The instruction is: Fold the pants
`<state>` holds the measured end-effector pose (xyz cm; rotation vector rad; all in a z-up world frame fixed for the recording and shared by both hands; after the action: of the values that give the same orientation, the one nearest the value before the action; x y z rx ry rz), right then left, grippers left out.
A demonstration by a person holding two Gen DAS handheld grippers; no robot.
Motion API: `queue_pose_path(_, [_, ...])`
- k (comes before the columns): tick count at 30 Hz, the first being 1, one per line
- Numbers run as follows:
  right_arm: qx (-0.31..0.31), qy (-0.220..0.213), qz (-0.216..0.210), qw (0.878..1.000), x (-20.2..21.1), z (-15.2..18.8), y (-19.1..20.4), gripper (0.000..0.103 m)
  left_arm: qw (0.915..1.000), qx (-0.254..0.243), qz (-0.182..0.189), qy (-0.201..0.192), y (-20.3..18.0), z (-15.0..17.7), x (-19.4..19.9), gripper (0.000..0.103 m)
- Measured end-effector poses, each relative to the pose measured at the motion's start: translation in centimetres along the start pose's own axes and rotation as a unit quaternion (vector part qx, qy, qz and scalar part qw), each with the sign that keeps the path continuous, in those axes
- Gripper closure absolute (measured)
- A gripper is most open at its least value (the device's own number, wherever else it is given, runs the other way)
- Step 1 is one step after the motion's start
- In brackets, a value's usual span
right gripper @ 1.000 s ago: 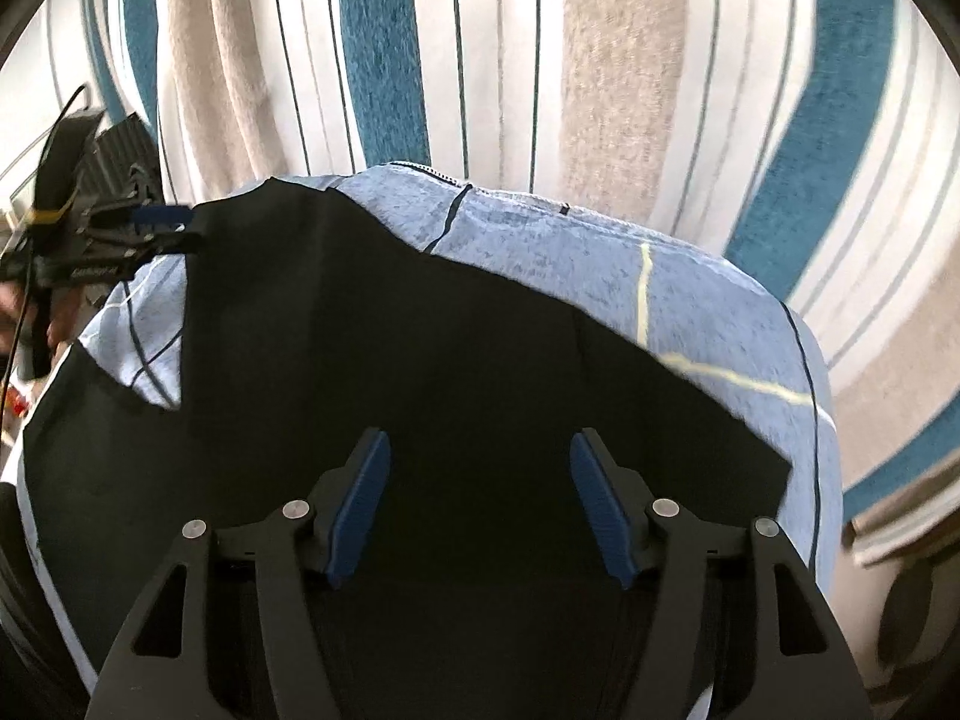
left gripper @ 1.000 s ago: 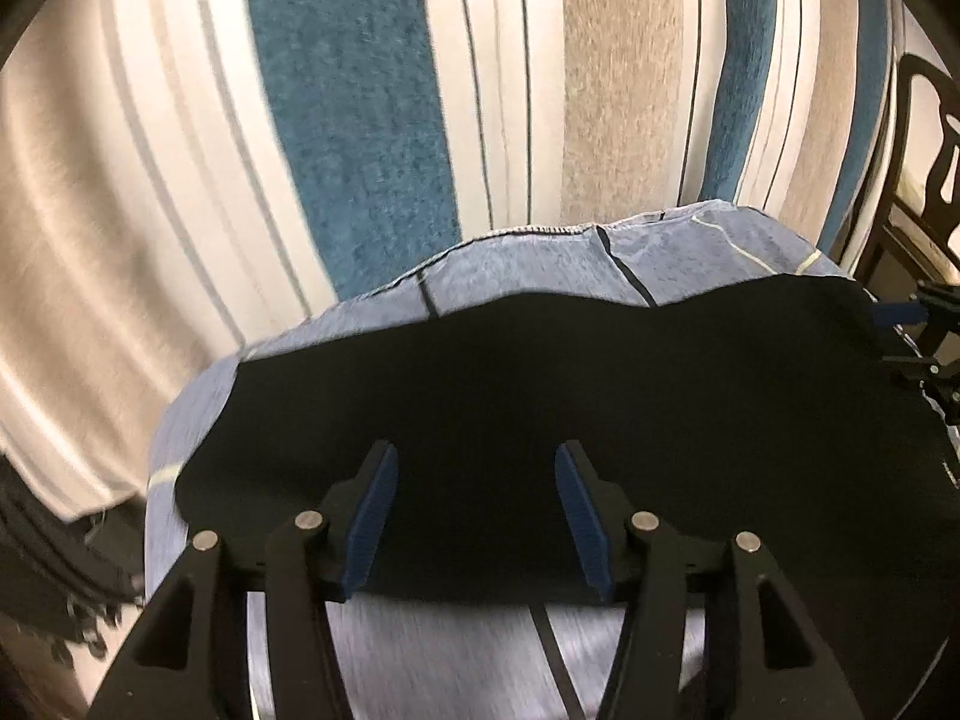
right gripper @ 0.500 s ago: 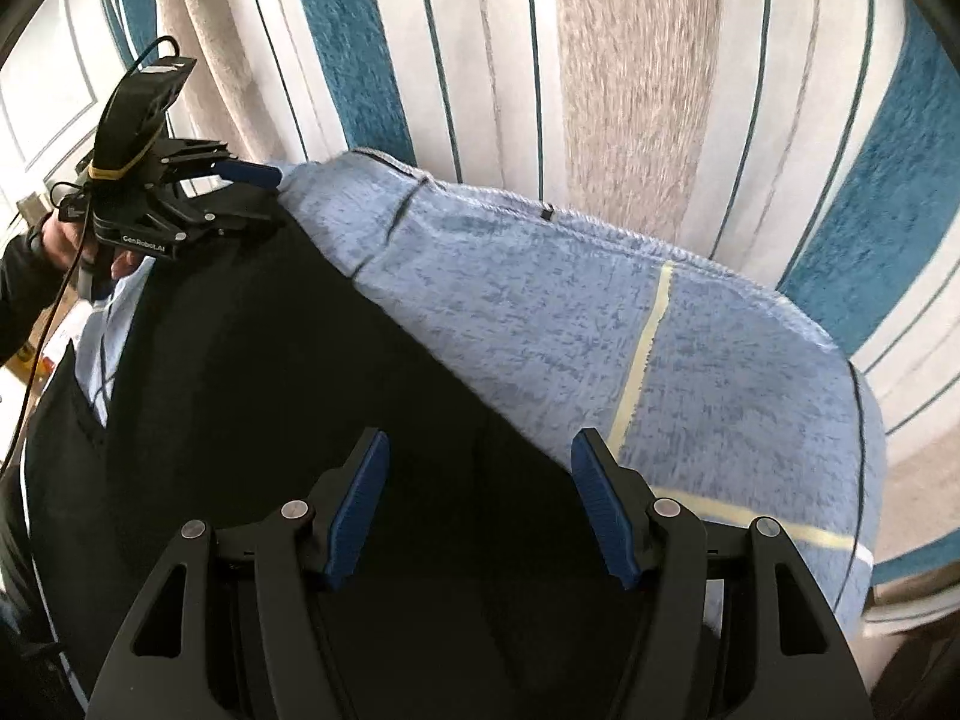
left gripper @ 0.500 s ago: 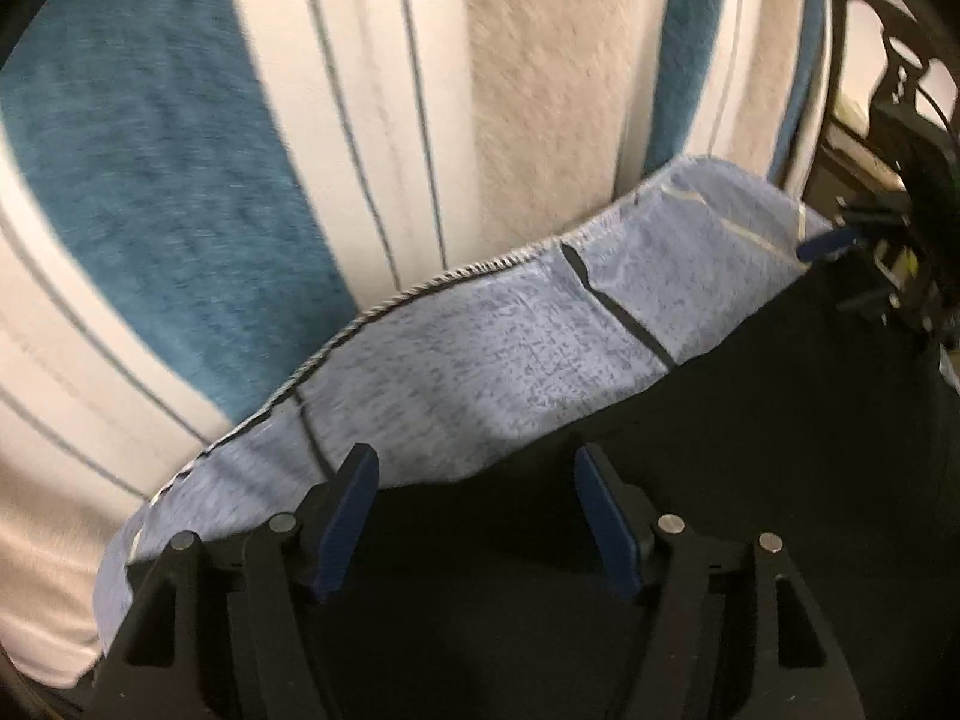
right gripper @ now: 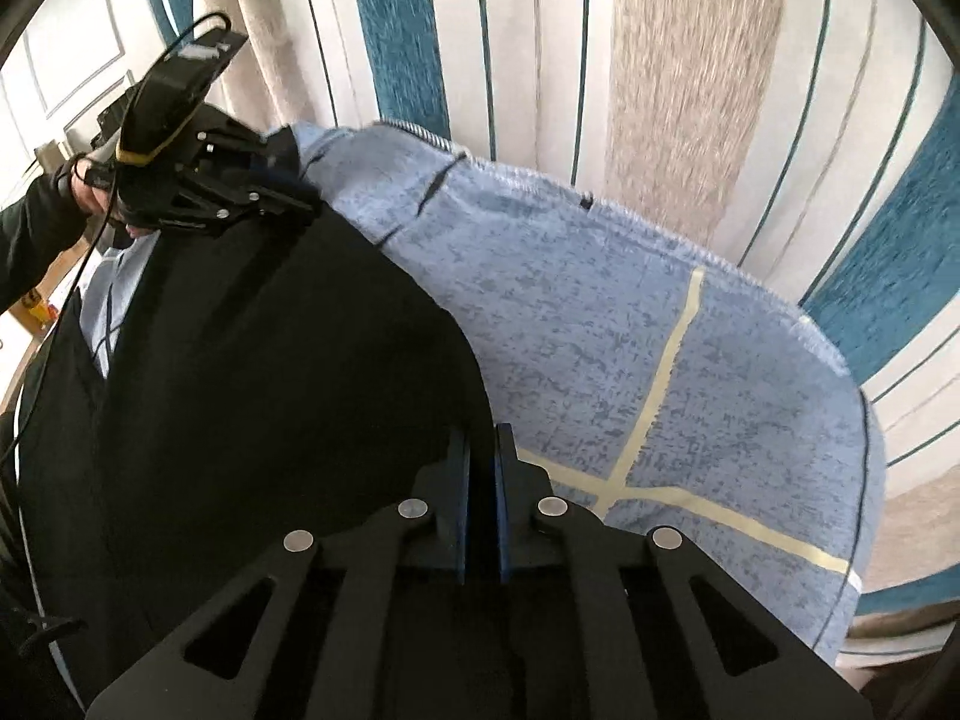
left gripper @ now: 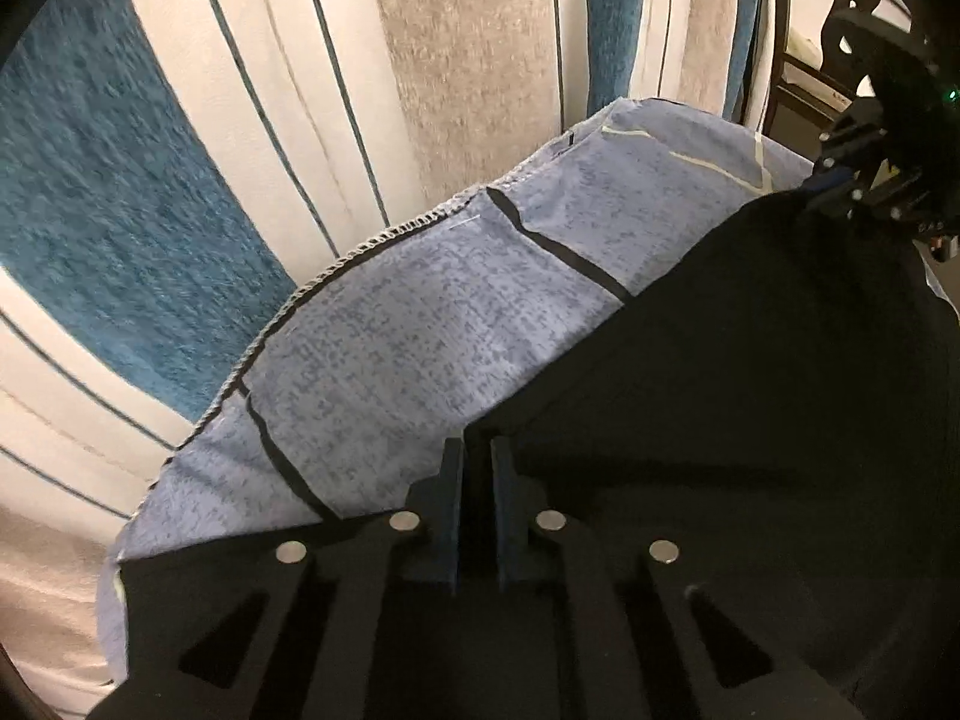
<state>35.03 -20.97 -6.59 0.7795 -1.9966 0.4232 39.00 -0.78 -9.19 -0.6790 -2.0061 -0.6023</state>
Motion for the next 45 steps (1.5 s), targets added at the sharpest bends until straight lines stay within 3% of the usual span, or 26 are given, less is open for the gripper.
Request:
queue_pose_path(4, [-0.004,-0.037,0.016,0.999,3.0,-0.6,1.1,0.098,0.9986,0.012,-0.042,-0.03,-0.5,0.4,3.6,0.095])
queue_pose_path(8, [0.014,-0.071,0.033,0.997,7.1,-0.7,3.5,0.098,0.9933,0.037,-0.07,-0.084,-1.8,1.9,10.5,0.095])
queue_pose_path(13, [0.041,-0.121,0.044,0.991,13.6,0.3,8.9,0.098,0.9843,0.051,-0.098,-0.138,-5.3,6.2,19.8,0.095])
queue_pose_path(17, [0.052,-0.135,0.041,0.989,16.5,4.0,13.9,0.098,0.9806,0.07,-0.099,-0.154,-9.9,10.9,23.4,0.095])
queue_pose_path(22, [0.016,-0.096,0.011,0.995,15.4,11.8,18.7,0.098,0.9826,0.12,-0.066,-0.126,-15.8,18.7,22.0,0.095])
queue_pose_path(26, [-0.037,-0.04,-0.014,0.998,11.9,17.1,19.9,0.098,0.9803,0.171,-0.042,-0.09,-18.3,22.1,18.8,0.094])
queue_pose_path(30, [-0.107,-0.008,-0.01,0.994,10.0,20.2,19.9,0.092,0.9682,0.236,-0.016,-0.081,-18.8,24.4,18.0,0.09])
queue_pose_path(34, [-0.173,-0.026,-0.014,0.984,10.8,21.3,19.5,0.082,0.9467,0.309,-0.002,-0.091,-17.4,26.5,19.0,0.06])
queue_pose_path(36, [-0.193,-0.033,-0.006,0.981,11.6,21.8,19.7,0.066,0.9335,0.345,-0.017,-0.098,-15.8,27.5,19.7,0.053])
queue_pose_path(39, [-0.227,-0.054,0.001,0.972,12.5,22.4,19.4,0.061,0.9194,0.374,-0.07,-0.1,-13.0,27.2,20.2,0.04])
queue_pose_path(42, [-0.261,-0.075,0.01,0.962,13.3,22.8,18.8,0.061,0.9137,0.385,-0.101,-0.083,-10.9,25.9,19.2,0.039])
queue_pose_path(45, [-0.298,-0.093,0.016,0.95,13.7,23.0,17.9,0.061,0.9148,0.378,-0.129,-0.063,-9.5,24.0,16.8,0.039])
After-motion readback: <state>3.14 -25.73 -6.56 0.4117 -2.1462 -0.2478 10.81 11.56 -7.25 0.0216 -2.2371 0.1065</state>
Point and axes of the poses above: each gripper's, at about its wrist camera, not at the fingertips, and x roughly against the way its jaws point, y to its left, z to its underside, the point moved 6 cm from there along -x, roughly the way its jaws point, and after that the axes turned 3 degrees about y, right-handed, at the moved point
